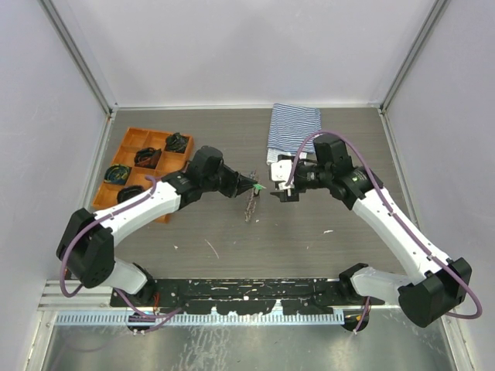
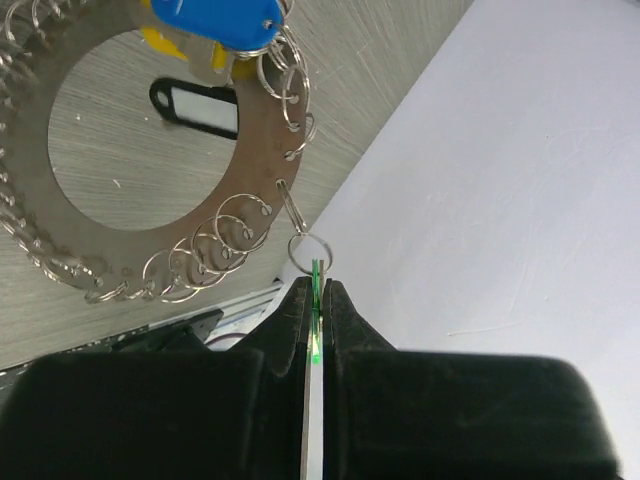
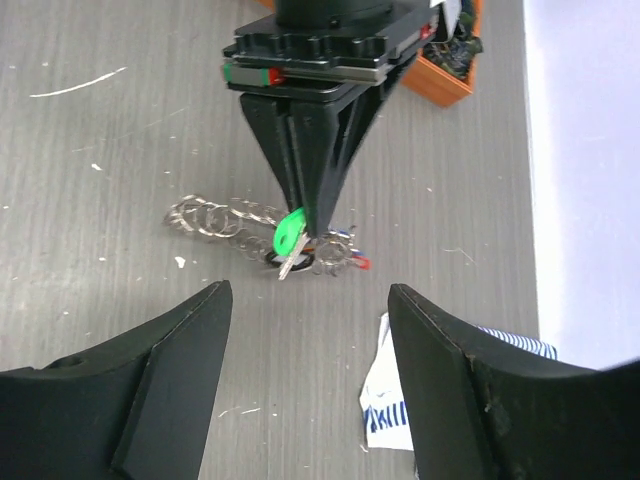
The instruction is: Remove the keys from the keyring
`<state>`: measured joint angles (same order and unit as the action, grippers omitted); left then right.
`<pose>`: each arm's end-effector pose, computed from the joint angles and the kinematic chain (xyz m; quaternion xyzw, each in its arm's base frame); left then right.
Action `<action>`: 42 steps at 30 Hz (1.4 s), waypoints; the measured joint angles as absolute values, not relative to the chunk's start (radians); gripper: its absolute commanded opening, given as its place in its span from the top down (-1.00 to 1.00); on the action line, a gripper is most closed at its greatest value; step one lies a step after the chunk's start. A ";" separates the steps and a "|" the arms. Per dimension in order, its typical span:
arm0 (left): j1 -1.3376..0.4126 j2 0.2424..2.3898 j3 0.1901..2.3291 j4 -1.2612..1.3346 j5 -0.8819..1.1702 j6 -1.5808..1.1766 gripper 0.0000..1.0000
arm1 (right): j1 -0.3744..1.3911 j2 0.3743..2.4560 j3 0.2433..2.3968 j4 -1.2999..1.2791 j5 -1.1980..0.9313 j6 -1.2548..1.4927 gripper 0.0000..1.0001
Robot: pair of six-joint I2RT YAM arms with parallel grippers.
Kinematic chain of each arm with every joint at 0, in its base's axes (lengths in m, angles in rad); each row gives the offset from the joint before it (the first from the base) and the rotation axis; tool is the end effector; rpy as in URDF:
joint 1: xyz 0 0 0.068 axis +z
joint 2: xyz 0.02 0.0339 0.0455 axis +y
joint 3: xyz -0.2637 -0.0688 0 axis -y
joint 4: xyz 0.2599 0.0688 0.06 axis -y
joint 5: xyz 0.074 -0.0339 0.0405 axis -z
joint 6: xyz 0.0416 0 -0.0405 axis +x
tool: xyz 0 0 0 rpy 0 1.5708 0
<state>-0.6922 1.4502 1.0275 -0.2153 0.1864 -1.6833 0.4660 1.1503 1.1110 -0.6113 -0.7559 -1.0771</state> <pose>0.2585 -0.2243 0.2550 -0.3861 0.8022 -0.4463 0.0902 0.2171 0.1411 0.3408 -0.6981 0.4827 0.1912 0.4930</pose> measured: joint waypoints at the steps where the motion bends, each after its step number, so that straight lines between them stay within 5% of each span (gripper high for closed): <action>1: -0.692 1.456 1.030 -0.215 0.186 -1.692 1.00 | 0.472 1.150 1.111 -0.597 -0.741 -1.071 -0.38; 15: -0.693 1.462 1.047 -0.199 0.188 -1.742 1.00 | 0.537 1.171 1.005 -0.414 -0.584 -1.017 -0.25; 24: -0.692 1.462 1.047 -0.191 0.191 -1.747 1.00 | 0.616 1.214 0.974 -0.328 -0.474 -0.997 0.23; 42: -0.691 1.462 1.047 -0.173 0.191 -1.763 1.00 | 0.653 1.232 0.950 -0.254 -0.333 -0.987 0.46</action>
